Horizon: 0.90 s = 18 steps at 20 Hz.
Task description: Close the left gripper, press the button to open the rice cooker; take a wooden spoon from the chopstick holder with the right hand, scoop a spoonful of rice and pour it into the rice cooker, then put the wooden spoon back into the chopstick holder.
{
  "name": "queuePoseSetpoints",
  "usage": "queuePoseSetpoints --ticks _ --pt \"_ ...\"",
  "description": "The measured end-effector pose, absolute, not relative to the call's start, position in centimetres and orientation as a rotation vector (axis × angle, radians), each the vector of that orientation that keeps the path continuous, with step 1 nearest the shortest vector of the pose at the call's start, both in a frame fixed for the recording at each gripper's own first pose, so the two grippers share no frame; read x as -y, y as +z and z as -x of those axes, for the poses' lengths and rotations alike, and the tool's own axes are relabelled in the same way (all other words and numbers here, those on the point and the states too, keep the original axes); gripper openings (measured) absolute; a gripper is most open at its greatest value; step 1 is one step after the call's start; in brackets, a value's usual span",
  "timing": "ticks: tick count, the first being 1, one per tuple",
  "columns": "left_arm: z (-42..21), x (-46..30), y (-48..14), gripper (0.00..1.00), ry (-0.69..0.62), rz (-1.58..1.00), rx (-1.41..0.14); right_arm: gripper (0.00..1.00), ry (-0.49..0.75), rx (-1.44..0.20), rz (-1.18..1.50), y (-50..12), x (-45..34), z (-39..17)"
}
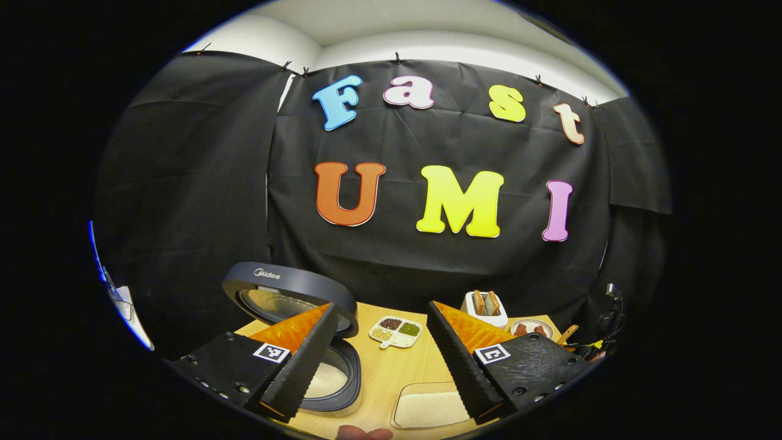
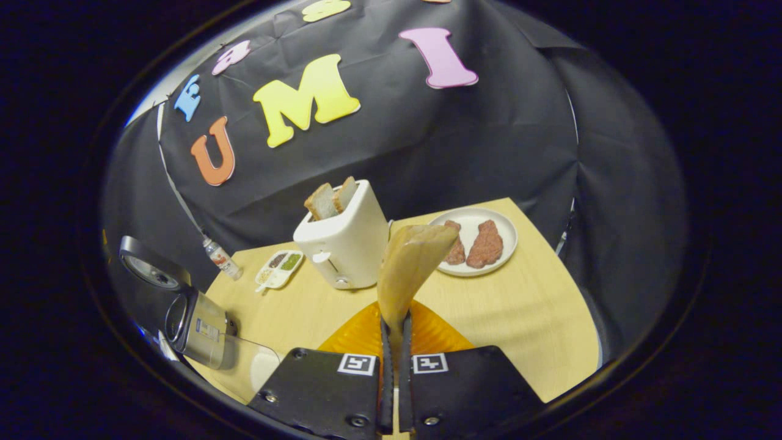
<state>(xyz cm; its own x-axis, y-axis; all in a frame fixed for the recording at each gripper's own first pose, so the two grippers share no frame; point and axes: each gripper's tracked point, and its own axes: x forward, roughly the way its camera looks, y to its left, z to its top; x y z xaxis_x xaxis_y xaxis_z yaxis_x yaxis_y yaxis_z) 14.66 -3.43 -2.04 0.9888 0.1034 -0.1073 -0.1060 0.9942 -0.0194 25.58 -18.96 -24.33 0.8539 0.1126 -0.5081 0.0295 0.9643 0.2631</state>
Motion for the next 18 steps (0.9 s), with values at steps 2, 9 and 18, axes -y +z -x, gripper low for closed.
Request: queuePoseSetpoints --ticks 2,9,18 --pt "-14.1 2.4 -1.6 0.95 0.094 0.022 -0.093 0.09 0.026 -0.5 -0.231 -21.3 18.1 -24.9" --pt "-11.5 -2.9 -0.8 0.94 0.083 0.063 -0.052 0.09 0.117 -0.415 -0.25 -13.2 6.3 -20.1" --pt "-7.3 -10.6 -1.1 0.95 0.128 0.052 -0.061 0.09 0.085 -0.561 -0.102 -23.3 -2.0 -17.1"
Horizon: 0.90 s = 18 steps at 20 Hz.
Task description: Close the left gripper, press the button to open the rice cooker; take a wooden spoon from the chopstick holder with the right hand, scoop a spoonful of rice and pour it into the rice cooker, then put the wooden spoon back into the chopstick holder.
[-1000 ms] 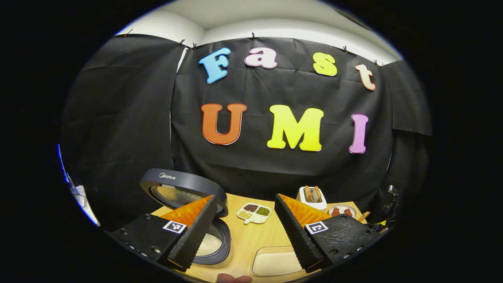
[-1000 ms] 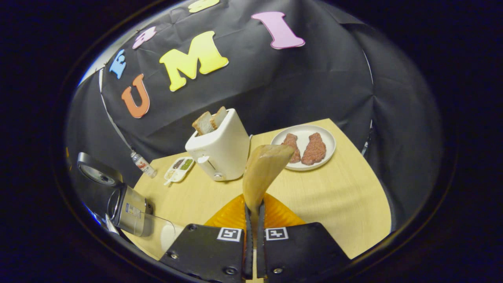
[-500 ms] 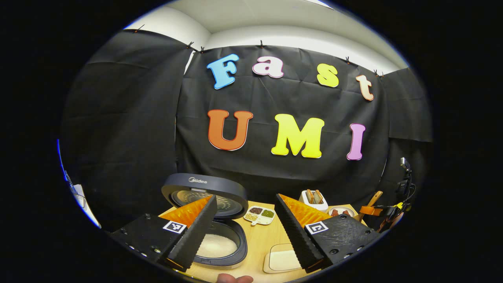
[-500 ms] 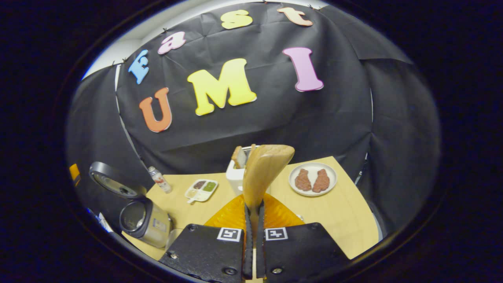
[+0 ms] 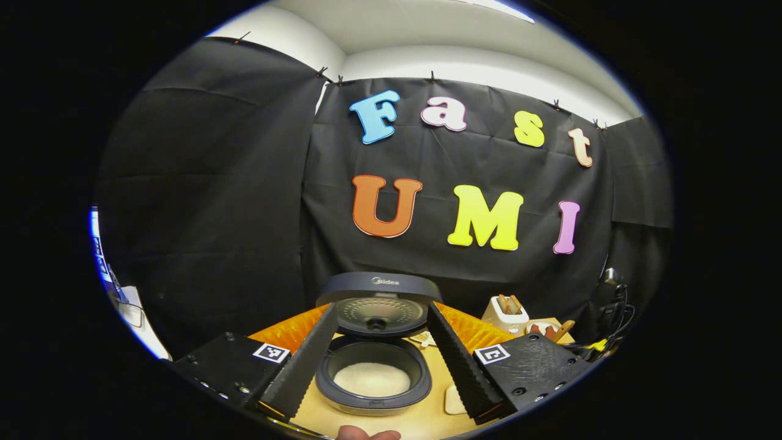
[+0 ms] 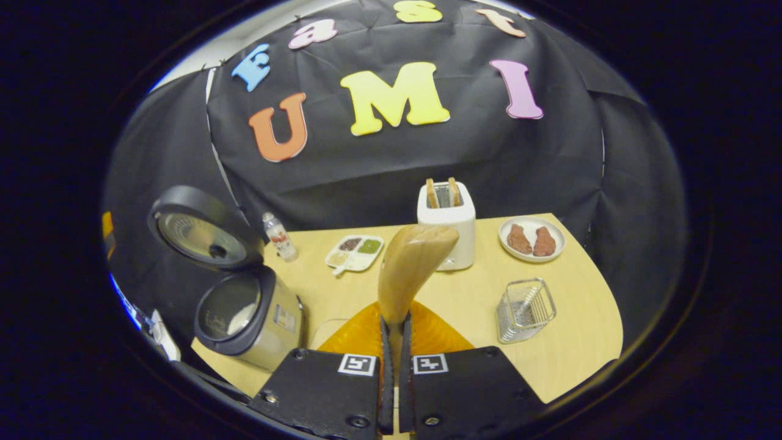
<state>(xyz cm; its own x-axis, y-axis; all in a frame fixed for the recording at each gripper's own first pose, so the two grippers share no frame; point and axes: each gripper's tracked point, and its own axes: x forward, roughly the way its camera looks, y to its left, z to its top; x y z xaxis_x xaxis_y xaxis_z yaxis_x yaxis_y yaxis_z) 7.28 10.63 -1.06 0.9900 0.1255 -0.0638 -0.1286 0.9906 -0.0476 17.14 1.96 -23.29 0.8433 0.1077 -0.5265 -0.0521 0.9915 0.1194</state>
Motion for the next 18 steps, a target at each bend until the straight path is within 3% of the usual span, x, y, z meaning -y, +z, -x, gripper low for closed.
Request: queuePoseSetpoints --ticks 5,9,18 --pt "-5.6 -13.8 -1.8 0.95 0.157 0.048 -0.086 0.09 -0.026 -0.578 0.141 -28.7 -1.1 -18.2" --pt "-4.6 -15.4 -2.7 0.95 0.177 0.041 -0.109 0.09 -0.021 -0.563 0.227 -30.6 -2.7 -18.2" --pt "-4.1 -16.7 -2.9 0.95 0.208 0.054 -0.124 0.09 0.161 -0.659 -0.121 -31.9 -10.5 -17.1"
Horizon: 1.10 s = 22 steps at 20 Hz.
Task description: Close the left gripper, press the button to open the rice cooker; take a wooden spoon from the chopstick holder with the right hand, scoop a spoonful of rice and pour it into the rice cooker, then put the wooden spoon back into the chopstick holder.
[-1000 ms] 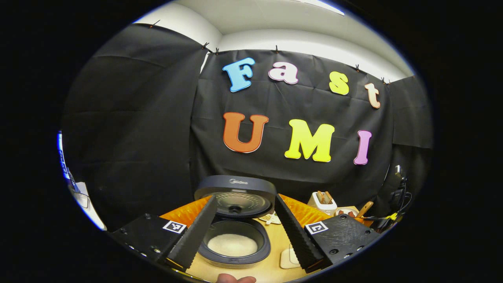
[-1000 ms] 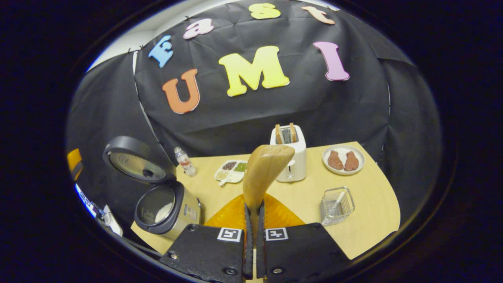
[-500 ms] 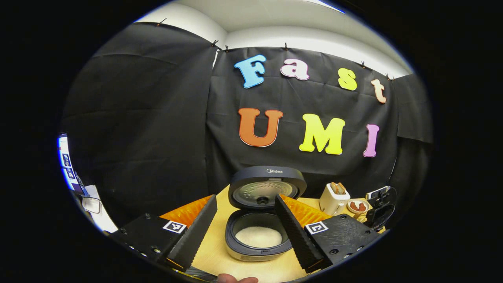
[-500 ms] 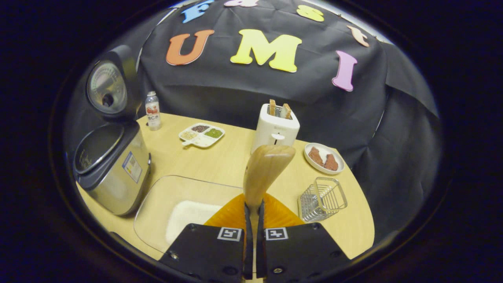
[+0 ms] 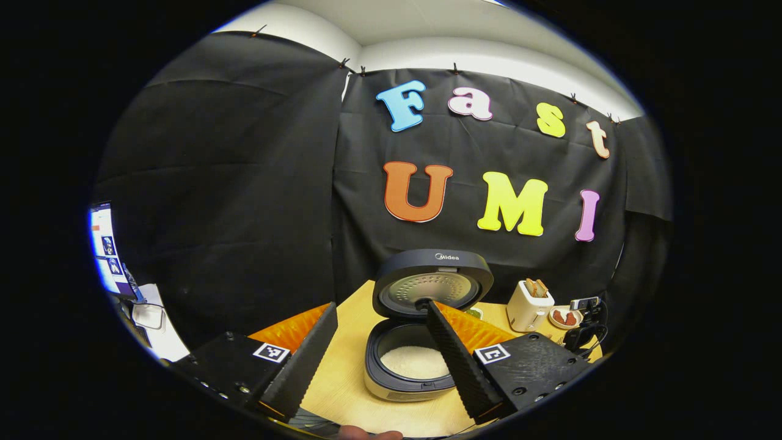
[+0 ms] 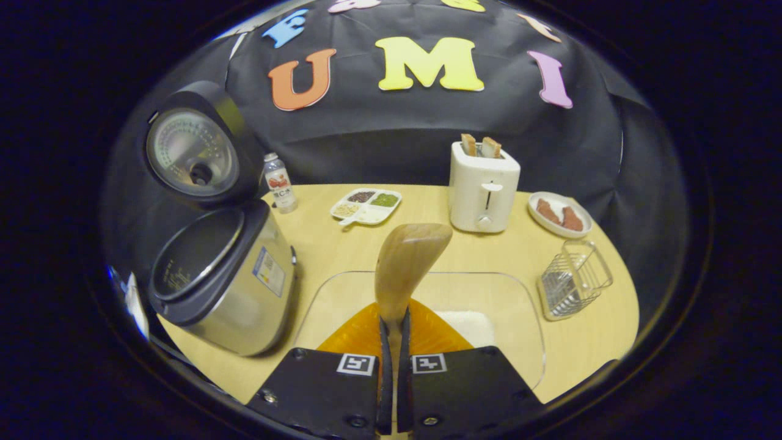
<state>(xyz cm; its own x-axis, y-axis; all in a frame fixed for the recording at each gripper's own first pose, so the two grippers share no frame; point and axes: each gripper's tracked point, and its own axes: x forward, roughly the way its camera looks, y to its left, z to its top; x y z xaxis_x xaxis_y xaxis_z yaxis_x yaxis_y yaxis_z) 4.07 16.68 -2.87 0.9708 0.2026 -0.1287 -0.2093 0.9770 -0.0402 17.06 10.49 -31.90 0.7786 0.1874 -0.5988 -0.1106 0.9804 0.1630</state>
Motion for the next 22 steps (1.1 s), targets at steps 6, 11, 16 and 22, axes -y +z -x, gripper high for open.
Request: queuePoseSetpoints --ticks 6,11,16,22 --pt "-3.8 -16.2 -2.6 0.95 0.221 0.052 -0.122 0.08 0.142 -0.758 -0.487 -31.4 -10.6 -16.9" --pt "-3.9 -14.6 -2.5 0.95 0.212 0.063 -0.127 0.08 0.146 -0.738 -0.599 -29.6 -8.2 -16.6" --pt "-4.4 -12.0 -0.9 0.95 0.178 0.091 -0.098 0.08 0.12 -0.693 -0.742 -26.6 -3.8 -16.6" --pt "-4.9 -9.9 -0.2 0.94 0.147 0.08 -0.069 0.08 0.108 -0.61 -0.843 -21.6 -0.1 -16.5"
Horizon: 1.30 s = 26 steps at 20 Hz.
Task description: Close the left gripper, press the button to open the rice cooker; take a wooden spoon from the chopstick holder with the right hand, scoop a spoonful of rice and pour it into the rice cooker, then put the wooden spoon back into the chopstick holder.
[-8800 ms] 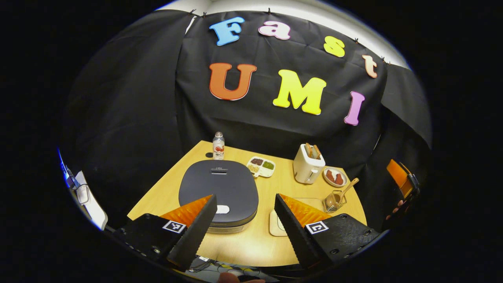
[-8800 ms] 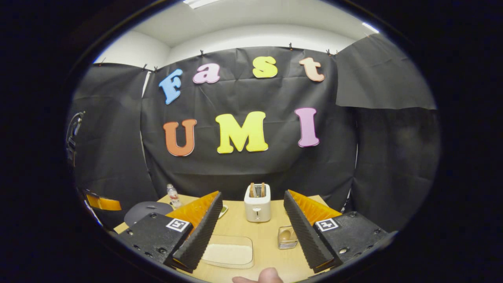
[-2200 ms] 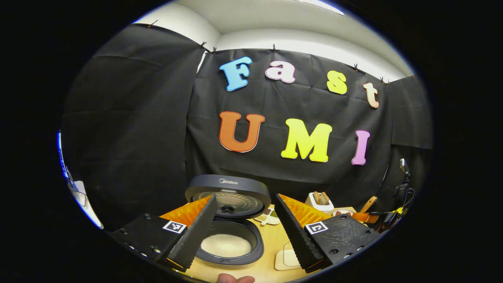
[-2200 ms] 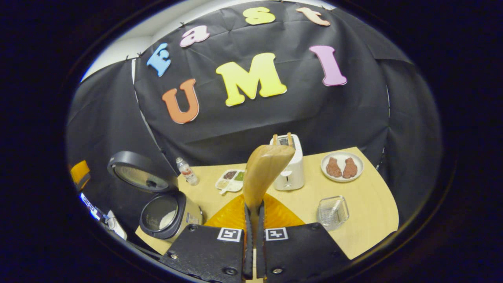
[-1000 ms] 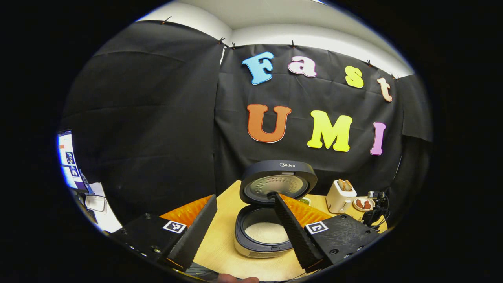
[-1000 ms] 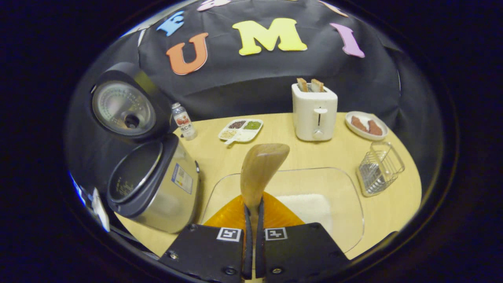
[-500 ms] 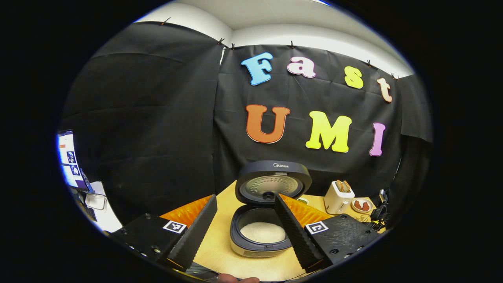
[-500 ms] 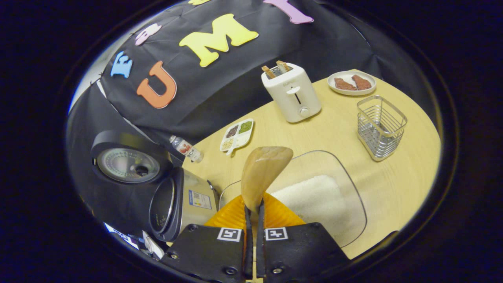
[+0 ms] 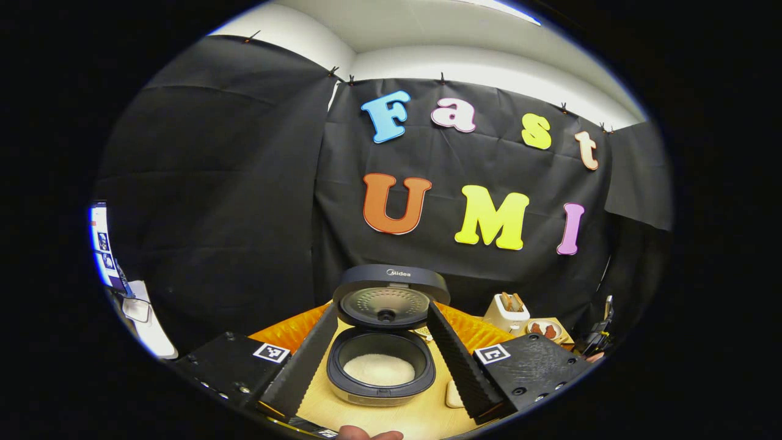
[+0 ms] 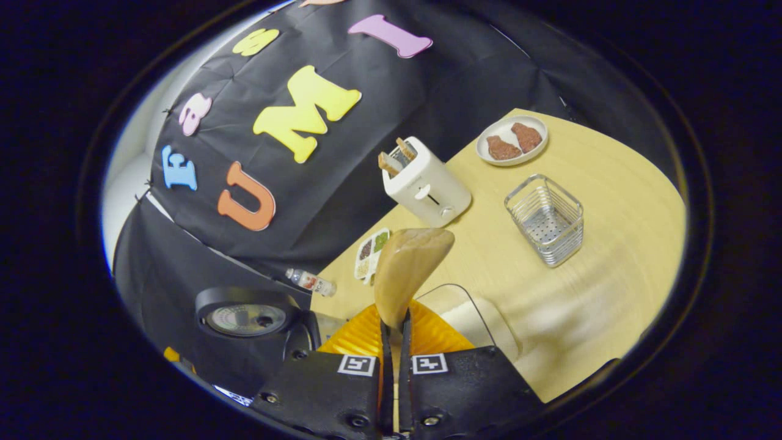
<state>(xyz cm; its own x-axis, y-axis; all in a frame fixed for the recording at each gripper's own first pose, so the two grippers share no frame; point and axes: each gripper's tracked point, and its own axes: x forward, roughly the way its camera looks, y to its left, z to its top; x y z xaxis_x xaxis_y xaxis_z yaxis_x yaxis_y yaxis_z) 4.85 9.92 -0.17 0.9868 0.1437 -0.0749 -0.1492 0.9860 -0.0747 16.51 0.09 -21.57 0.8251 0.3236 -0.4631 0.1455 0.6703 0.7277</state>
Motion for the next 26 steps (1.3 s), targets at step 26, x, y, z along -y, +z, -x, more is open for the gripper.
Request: queuePoseSetpoints --ticks 26 --pt "4.8 -20.5 -2.8 0.95 0.314 0.11 -0.081 0.08 0.452 -0.472 -0.249 -13.0 -28.5 -19.0"
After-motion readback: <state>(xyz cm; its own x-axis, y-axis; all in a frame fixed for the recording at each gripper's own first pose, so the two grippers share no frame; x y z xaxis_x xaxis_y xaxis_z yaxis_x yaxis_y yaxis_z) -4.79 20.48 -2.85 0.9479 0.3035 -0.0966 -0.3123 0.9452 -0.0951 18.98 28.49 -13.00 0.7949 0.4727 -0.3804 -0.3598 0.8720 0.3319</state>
